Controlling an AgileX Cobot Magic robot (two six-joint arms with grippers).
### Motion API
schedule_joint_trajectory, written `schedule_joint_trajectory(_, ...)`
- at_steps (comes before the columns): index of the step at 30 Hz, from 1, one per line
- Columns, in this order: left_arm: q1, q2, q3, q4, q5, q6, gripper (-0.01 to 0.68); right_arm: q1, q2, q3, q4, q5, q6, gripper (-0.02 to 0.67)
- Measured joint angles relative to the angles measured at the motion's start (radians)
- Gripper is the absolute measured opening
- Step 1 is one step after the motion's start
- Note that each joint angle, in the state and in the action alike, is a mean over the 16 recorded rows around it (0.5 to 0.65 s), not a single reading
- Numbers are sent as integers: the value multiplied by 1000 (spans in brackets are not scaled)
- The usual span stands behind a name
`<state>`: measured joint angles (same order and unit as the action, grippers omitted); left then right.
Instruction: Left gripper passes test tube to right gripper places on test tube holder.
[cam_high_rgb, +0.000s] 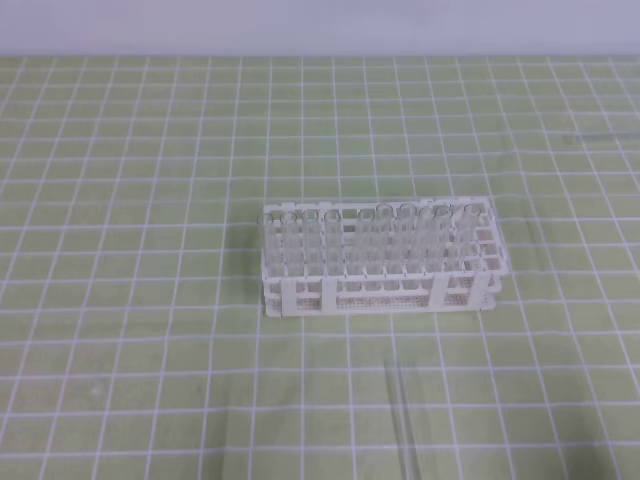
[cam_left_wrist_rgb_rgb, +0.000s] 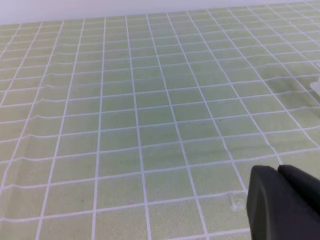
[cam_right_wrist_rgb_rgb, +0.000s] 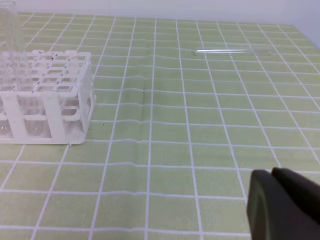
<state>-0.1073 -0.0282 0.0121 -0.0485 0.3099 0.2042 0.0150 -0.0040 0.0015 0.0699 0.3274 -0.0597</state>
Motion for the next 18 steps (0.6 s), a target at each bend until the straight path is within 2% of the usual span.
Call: schedule_joint_trajectory(18, 0, 2, -1, -2, -52, -7, -2, 0, 0, 0, 0, 0, 0, -18)
